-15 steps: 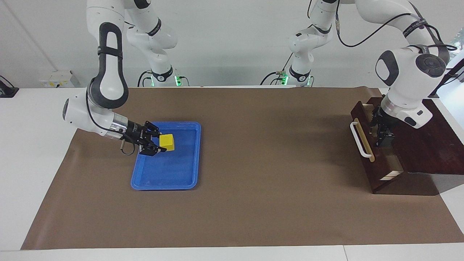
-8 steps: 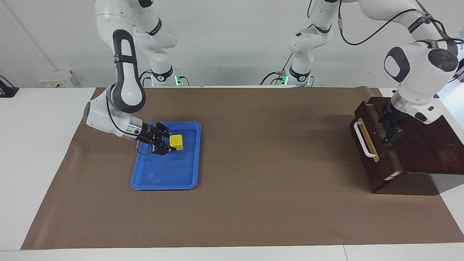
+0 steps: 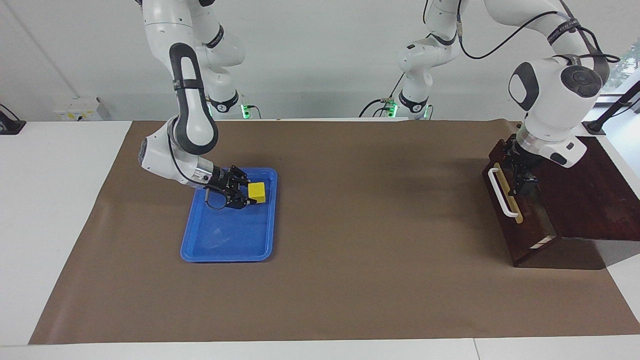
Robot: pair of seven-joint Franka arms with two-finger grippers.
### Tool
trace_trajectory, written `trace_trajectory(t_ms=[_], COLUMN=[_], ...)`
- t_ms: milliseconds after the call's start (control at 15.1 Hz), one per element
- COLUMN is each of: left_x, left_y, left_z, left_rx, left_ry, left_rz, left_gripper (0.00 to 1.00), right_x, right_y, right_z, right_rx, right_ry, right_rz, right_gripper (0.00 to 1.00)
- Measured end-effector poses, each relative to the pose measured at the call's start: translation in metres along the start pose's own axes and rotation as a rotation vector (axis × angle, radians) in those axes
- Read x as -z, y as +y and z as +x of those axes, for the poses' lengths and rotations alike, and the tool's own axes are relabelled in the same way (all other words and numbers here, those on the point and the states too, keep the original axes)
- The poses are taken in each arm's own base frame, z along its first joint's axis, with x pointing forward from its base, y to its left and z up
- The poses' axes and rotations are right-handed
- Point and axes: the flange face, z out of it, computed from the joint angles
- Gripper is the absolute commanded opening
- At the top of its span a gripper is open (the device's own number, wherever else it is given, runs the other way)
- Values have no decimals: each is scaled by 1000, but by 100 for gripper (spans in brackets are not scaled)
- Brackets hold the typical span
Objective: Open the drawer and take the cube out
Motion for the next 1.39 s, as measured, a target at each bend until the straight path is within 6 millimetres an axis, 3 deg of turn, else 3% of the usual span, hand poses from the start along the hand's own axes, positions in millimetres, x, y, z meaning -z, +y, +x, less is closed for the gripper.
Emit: trace_trajectory(t_ms=[330,661,727,793,859,925,1123,1189,1255,1321,1387], left_x=[-13,-15,-15,-15,-15,-15,-14,-10,-4,6,18], left_y=[-9,-18,-20,-21,-21,-21,-21,-20,-18,-17,-16], left_z=[8,41,47,52,53,53,53,52,51,50,49], left_rx=[0,-44,-48,-48,-48,-48,-53,-62,-81,-120,-177], left_ry=[4,7,8,8,6,6,7,9,11,12,12], left_rz=[-5,-7,-8,-10,-11,-11,-14,-18,-21,-20,-16], left_gripper=[100,100,100,100,100,100,100,100,100,100,100], right_x=[-4,-6,-10,-14,-16,-18,-19,-19,-19,-19,-19], right_y=[14,17,19,20,20,20,21,22,22,22,23], right_z=[9,11,10,7,3,0,-1,-1,-1,-1,0], right_rx=[0,-19,-16,-10,-1,5,9,8,8,8,6], right_ry=[15,10,18,28,36,42,47,47,47,47,48], right_rz=[2,24,26,29,32,34,35,35,35,35,34], right_gripper=[0,0,8,10,20,41,50,67,93,100,100])
